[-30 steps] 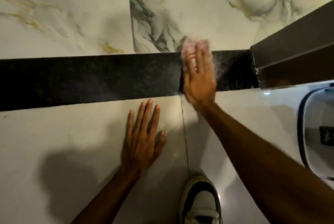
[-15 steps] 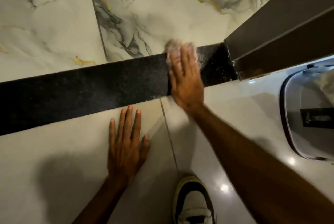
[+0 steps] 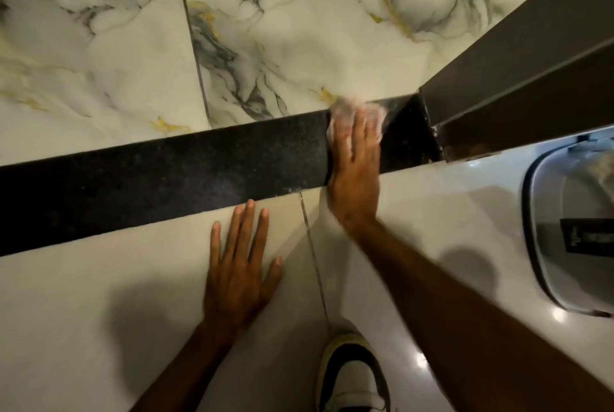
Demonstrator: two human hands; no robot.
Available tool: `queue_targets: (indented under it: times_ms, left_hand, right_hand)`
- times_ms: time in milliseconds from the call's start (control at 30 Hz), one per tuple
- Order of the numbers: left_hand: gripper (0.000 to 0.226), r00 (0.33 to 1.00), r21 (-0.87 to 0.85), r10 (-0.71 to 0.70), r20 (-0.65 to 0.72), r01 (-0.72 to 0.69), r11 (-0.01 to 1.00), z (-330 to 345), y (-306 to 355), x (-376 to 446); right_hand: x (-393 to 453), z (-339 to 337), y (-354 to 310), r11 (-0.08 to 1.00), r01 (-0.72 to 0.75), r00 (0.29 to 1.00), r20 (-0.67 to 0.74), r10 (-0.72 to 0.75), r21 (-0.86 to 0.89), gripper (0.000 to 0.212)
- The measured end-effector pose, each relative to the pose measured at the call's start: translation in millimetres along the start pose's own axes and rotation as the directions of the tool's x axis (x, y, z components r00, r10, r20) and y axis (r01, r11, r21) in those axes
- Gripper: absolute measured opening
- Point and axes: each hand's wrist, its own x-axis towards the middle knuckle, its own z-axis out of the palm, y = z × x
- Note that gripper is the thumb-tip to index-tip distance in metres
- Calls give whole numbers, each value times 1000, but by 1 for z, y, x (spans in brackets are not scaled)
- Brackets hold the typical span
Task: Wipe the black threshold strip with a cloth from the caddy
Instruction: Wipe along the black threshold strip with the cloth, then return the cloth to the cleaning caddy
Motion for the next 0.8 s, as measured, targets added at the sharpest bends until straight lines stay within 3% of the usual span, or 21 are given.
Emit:
queue_targets:
  times_ms: [67,133,200,267,300,400,467,600,700,800]
  left_hand:
    - [80,996,-47,28,80,-24,999,-22,-3,0]
    - [80,990,-83,33,136,-22,996,-64,0,-6]
    - [83,985,-90,29,172,-13,996,-119,7,-19]
    - [86,980,-92,37,194,-19,996,-187,27,-38]
    - [88,974,-96,34,223,-12,995,-221,39,-48]
    - [93,963,-85,56,263,-35,996,-309,80,-76]
    - [90,946,-58,132,296,-120,991,-364,116,-85]
    - [79,884,0,331,329,-351,936,-445,202,-91]
    - [76,817,-27,472,329,-492,870,-481,274,-83]
    - [73,753,-62,560,345,-577,814,-495,351,-57]
  right_hand:
    - [-54,-21,-10,996,-12,991,131,1,84,79]
    - [-97,-62,-7,990,-93,938,343,51,106,85]
    - [-124,-112,-5,950,-271,821,552,146,152,79]
    - [-147,-182,-10,865,-465,714,658,239,189,69]
    - [-156,-220,-16,827,-527,689,668,281,196,67]
    - [-182,-330,-41,706,-617,714,626,315,348,63]
    - [-195,-403,-48,618,-639,744,572,346,458,50]
    - [-230,-532,-37,438,-675,733,476,486,594,29]
    - [-245,-614,-3,309,-658,697,400,595,687,27]
    - [-249,-665,48,223,-629,608,293,738,745,28]
